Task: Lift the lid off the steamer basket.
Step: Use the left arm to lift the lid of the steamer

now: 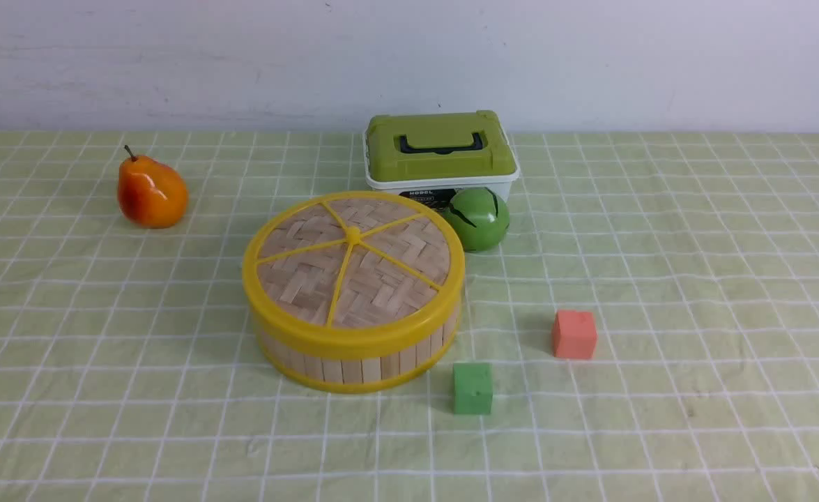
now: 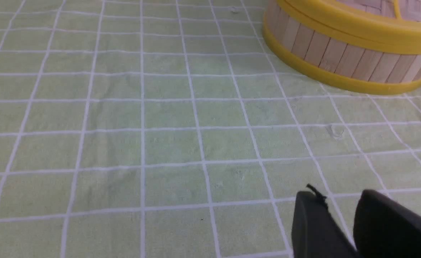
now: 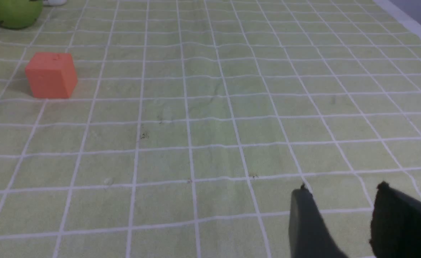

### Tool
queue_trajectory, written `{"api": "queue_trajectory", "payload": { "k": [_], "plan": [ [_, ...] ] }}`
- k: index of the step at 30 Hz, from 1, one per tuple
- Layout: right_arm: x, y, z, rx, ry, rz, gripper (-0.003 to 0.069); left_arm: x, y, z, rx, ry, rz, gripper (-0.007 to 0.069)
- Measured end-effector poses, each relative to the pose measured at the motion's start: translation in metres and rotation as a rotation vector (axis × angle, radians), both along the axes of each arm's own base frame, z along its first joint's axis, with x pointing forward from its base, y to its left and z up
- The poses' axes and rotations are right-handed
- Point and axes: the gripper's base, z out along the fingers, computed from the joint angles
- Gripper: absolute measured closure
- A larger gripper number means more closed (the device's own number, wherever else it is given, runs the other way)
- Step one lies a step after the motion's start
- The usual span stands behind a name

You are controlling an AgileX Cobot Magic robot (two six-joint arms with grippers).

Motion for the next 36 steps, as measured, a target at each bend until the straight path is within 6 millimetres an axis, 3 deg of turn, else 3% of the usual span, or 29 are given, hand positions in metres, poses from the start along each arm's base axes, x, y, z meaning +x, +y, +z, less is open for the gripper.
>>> {"api": "queue_trajectory", "payload": {
  "k": [36],
  "plan": [
    [0.0, 0.0, 0.0, 0.0, 0.0, 0.0, 0.0418, 0.0, 0.0, 0.0, 0.0, 0.0, 0.0, 0.0421]
  ]
}}
